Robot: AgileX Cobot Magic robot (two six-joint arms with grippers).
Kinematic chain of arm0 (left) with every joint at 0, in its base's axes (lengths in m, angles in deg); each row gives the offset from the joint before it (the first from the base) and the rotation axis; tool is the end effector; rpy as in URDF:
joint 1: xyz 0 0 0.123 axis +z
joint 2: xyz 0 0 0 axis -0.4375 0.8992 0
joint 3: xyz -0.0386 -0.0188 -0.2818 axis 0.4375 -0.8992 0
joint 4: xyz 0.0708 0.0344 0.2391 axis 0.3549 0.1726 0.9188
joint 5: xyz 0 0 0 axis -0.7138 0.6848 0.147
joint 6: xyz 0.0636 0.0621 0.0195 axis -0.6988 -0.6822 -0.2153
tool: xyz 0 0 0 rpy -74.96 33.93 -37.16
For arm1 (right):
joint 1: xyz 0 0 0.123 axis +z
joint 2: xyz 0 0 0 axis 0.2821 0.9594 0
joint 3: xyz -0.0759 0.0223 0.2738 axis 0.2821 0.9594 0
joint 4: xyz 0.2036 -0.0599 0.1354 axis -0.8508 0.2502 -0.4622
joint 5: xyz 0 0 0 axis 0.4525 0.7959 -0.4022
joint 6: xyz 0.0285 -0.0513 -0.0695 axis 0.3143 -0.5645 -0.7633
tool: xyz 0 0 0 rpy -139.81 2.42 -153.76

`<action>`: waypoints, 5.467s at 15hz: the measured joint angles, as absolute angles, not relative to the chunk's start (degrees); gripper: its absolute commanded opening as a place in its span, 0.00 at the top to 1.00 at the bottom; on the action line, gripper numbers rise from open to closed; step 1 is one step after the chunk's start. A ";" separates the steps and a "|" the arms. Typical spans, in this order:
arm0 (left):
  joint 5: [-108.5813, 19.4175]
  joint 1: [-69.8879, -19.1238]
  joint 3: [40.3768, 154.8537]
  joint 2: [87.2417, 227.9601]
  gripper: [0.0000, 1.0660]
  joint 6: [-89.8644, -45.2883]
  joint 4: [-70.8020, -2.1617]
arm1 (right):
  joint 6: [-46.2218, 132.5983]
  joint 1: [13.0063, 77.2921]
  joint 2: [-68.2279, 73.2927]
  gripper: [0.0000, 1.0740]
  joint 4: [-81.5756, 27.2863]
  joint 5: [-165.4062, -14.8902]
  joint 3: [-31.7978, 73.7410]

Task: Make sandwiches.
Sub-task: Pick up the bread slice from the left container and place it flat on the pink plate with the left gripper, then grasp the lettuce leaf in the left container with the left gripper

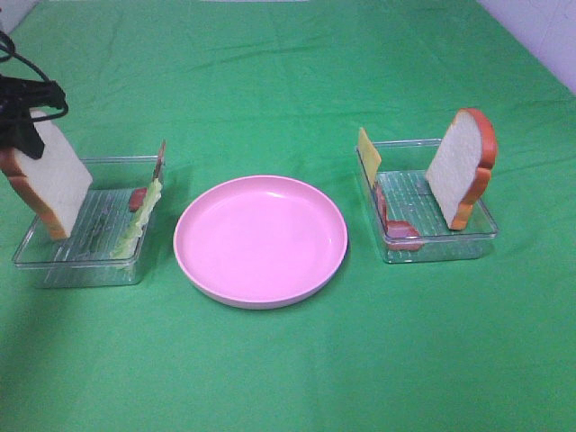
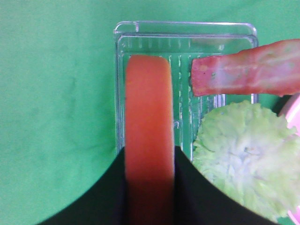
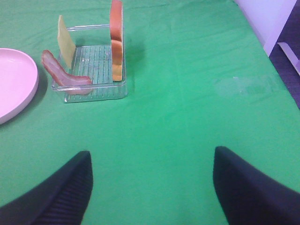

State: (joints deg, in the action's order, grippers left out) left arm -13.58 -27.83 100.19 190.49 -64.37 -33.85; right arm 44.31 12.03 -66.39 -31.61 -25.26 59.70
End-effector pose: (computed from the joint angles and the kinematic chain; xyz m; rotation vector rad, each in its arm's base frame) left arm 0.3695 -0.0249 0.2306 -0.1114 2.7081 -0.2425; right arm -0.0064 0.0070 0.2777 0.0117 2.0450 0.0119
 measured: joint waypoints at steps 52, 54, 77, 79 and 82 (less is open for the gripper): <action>5.61 -51.84 120.93 199.60 0.28 -53.48 -32.01 | 44.31 12.03 -66.39 0.36 -32.07 -25.26 59.70; 8.19 -51.84 122.31 199.60 0.28 -51.42 -28.63 | 44.31 12.03 -66.39 0.36 -32.07 -25.26 59.70; 12.83 -51.84 122.48 211.80 0.67 -46.61 -20.67 | 44.31 12.03 -66.39 0.36 -32.36 -25.26 59.70; 12.71 -51.84 122.48 211.80 0.78 -46.61 -20.67 | 44.31 12.03 -66.39 0.36 -32.36 -25.26 59.70; 12.54 -51.84 122.48 211.80 0.95 -46.61 -20.67 | 44.31 12.03 -66.39 0.36 -32.36 -25.26 59.70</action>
State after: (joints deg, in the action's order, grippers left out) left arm 12.54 -51.84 122.48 211.80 -46.61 -20.67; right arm 44.31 12.03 -66.39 -32.36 -25.26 59.70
